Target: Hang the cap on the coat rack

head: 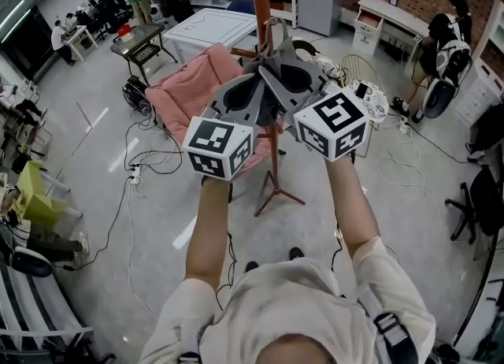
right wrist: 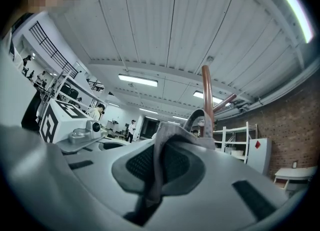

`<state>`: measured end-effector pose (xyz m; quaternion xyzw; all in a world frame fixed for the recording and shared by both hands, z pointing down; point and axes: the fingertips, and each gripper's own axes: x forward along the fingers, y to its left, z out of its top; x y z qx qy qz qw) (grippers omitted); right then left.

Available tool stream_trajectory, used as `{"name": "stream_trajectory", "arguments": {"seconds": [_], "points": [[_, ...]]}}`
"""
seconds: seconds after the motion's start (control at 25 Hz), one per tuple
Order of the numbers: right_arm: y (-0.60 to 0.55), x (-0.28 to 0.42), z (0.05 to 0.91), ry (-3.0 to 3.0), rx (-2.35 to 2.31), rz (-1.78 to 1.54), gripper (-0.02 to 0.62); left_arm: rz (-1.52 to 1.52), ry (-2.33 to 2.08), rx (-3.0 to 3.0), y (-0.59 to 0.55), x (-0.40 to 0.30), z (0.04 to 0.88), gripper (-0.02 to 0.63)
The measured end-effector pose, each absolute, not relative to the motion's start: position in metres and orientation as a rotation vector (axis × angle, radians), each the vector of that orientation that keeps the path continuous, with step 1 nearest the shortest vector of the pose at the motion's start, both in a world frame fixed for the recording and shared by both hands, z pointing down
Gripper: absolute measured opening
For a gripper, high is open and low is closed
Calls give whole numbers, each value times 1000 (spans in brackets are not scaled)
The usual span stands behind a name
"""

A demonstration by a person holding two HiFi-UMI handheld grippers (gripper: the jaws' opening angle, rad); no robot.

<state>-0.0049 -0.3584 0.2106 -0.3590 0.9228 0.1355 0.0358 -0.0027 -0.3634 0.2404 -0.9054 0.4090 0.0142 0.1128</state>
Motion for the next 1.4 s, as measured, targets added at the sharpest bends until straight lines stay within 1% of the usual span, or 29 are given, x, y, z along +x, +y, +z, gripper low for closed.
{"name": "stream_trajectory", "arguments": {"seconds": [0.68, 1.4], "points": [[-396, -17, 209, 2870, -1036, 425, 9, 59, 1274, -2626, -401, -13, 239, 7], [-429, -29, 241, 2923, -1071, 347, 11, 77, 1375, -2690, -433, -25, 272, 7]]}}
